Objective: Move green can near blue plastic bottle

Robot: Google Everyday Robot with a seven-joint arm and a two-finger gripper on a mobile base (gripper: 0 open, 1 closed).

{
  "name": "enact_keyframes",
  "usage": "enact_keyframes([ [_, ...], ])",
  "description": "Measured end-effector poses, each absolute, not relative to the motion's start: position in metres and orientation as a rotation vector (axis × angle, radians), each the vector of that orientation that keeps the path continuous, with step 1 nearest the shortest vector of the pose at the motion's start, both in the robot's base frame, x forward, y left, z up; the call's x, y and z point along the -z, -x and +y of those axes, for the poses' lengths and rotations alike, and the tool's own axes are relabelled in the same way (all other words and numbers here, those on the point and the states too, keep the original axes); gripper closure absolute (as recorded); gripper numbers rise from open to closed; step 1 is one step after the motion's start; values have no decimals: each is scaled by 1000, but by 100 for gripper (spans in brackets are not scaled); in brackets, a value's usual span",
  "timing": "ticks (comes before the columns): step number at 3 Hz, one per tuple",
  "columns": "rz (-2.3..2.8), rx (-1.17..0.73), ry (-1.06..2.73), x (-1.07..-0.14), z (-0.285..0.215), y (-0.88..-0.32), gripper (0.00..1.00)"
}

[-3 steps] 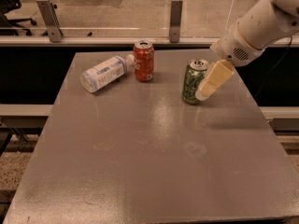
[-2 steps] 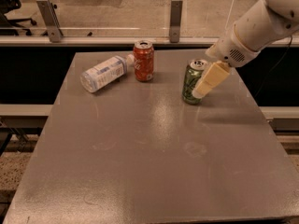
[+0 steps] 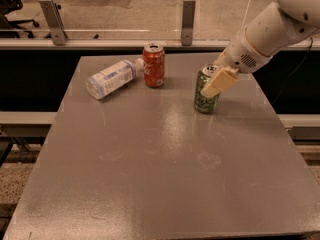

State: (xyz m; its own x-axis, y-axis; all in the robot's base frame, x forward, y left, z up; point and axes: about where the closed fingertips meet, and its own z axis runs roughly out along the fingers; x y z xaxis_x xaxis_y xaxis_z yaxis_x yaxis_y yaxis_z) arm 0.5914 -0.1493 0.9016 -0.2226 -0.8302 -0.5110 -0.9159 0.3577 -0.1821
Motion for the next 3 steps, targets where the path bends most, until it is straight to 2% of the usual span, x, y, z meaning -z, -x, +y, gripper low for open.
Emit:
enact_keyframes([
  [2, 2053, -232, 1529, -917, -121, -577, 96],
  [3, 2015, -251, 1537, -928, -93, -575, 100],
])
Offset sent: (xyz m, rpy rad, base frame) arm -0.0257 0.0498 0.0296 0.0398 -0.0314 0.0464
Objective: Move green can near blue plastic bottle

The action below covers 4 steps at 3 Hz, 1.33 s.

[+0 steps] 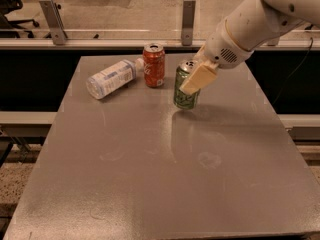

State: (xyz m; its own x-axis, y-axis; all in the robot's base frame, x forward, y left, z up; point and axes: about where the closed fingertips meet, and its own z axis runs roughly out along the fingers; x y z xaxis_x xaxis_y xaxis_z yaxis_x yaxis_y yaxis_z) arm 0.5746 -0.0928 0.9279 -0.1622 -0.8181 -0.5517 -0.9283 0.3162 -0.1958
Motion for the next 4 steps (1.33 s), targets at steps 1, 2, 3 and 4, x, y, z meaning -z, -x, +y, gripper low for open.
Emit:
enact_keyframes([
  [1, 1992, -261, 1552, -933, -65, -579, 100],
  [2, 1985, -272, 1578, -934, -41, -586, 100],
  [3, 1986, -273, 1608, -932, -17, -594, 100],
  [4, 1986, -277, 1644, -928, 7, -600, 100],
])
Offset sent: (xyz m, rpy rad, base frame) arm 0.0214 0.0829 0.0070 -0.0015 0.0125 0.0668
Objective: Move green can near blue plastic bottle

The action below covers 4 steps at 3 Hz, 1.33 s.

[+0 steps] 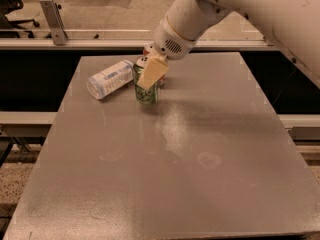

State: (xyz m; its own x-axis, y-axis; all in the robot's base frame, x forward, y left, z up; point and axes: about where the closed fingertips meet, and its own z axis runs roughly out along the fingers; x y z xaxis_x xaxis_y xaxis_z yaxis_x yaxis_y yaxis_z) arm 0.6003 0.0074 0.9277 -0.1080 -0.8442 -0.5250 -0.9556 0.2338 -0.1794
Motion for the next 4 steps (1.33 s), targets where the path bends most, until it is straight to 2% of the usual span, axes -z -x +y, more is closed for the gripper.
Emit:
enact_keyframes([
  [2, 1967, -294, 1702, -920, 52, -601, 100],
  [3, 1946, -326, 1727, -915, 75, -600, 90],
  [4, 1924, -348, 1727, -910, 85, -602, 69],
])
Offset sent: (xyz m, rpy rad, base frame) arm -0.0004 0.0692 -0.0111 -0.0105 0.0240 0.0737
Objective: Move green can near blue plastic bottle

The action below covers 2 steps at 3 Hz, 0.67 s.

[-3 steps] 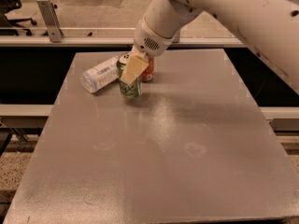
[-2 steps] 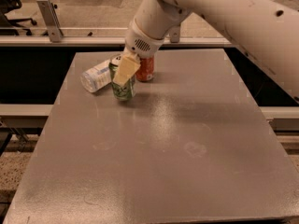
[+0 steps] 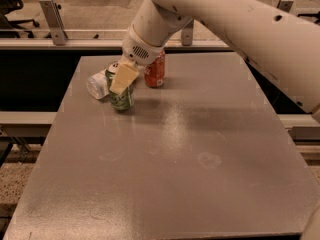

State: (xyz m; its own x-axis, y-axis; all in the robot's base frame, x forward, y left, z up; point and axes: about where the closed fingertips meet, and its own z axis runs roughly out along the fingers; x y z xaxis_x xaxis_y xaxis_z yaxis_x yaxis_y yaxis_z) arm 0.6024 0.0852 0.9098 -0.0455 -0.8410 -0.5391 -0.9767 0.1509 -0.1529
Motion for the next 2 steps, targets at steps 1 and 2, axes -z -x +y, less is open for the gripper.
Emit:
enact_keyframes([
  [1, 1907, -357, 1733, -902, 93, -609, 45],
  [2, 1899, -353, 1750, -894, 98, -614, 22],
])
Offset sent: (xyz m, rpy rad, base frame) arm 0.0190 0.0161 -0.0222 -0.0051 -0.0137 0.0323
